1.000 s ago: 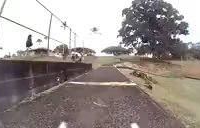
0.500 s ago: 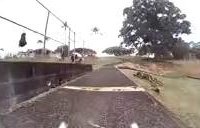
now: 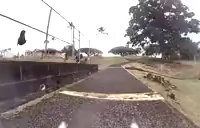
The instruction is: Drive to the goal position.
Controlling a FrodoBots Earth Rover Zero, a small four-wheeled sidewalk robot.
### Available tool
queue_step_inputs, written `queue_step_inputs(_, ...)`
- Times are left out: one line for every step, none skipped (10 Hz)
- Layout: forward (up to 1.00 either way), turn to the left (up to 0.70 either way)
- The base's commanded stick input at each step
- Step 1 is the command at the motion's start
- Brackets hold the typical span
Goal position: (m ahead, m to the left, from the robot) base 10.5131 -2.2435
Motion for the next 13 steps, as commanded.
queue_step_inputs(0.85, 0.00)
queue_step_inputs(0.85, 0.00)
queue_step_inputs(0.85, 0.00)
queue_step_inputs(0.85, 0.00)
queue_step_inputs(0.85, 0.00)
queue_step_inputs(0.85, 0.00)
queue_step_inputs(0.85, 0.00)
queue_step_inputs(0.85, 0.00)
queue_step_inputs(0.85, 0.00)
queue_step_inputs(0.85, 0.00)
queue_step_inputs(0.85, 0.00)
queue_step_inputs(0.85, 0.00)
queue_step_inputs(0.85, -0.02)
